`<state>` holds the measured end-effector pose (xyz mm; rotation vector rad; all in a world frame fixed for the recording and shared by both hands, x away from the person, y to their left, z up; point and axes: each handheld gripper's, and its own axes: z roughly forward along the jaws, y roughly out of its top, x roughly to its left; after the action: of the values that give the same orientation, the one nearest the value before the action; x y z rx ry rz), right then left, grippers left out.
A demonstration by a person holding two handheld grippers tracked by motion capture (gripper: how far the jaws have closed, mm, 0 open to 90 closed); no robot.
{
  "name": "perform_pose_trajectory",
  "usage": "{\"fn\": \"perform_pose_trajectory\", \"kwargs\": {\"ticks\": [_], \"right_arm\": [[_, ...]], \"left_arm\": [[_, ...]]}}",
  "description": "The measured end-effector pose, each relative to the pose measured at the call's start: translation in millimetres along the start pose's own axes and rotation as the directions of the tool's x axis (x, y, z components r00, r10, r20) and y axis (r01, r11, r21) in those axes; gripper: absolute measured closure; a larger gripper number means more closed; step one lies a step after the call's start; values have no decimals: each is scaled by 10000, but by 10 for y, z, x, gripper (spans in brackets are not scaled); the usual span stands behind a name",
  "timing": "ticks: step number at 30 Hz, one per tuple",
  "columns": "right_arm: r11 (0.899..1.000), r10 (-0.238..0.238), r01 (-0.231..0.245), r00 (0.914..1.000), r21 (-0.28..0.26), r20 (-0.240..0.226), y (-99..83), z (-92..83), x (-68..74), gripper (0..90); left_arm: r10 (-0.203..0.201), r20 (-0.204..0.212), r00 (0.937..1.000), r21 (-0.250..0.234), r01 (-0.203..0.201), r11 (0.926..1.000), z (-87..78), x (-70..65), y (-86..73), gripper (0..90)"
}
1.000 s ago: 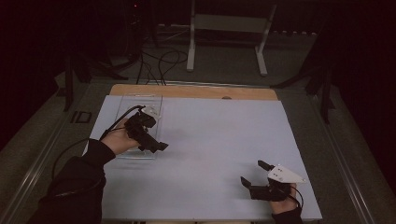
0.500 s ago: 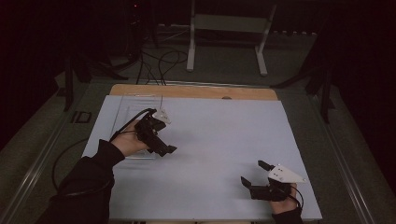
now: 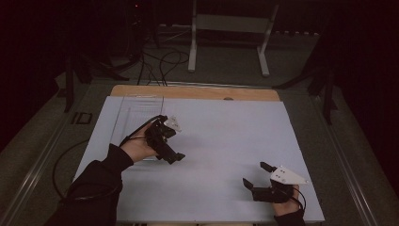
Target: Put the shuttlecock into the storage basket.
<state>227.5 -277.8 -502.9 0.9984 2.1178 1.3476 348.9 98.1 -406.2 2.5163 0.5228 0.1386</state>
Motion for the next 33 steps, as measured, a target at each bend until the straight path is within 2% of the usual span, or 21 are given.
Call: {"fn": "perform_pose_trajectory", "kwargs": {"ticks": [5, 13, 20, 25, 29, 33], "right_arm": [[10000, -28, 28, 10000, -32, -22, 3, -2, 2, 92], [10000, -66, 66, 10000, -33, -53, 4, -3, 5, 92], [9999, -120, 120, 9999, -43, 2, 9, -11, 6, 92], [9999, -122, 122, 9999, -41, 8, 12, -16, 7, 92], [9999, -123, 123, 9999, -38, 9, 13, -18, 7, 92], [9998, -172, 172, 9999, -36, 17, 17, -15, 10, 92]], "left_arm": [[159, 370, 9992, -118, -155, 9998, 54, -58, 16, 0], [135, 918, 9957, -224, -115, 9997, 149, -96, 8, 0], [167, 1287, 9915, -626, -87, 9980, 201, -159, -11, 0], [317, 1271, 9914, -548, -249, 9982, 262, -204, -66, 0], [253, 1361, 9904, -658, -165, 9977, 304, -234, -115, 0], [362, 1422, 9892, -712, -262, 9971, 323, -265, -158, 0]]}}
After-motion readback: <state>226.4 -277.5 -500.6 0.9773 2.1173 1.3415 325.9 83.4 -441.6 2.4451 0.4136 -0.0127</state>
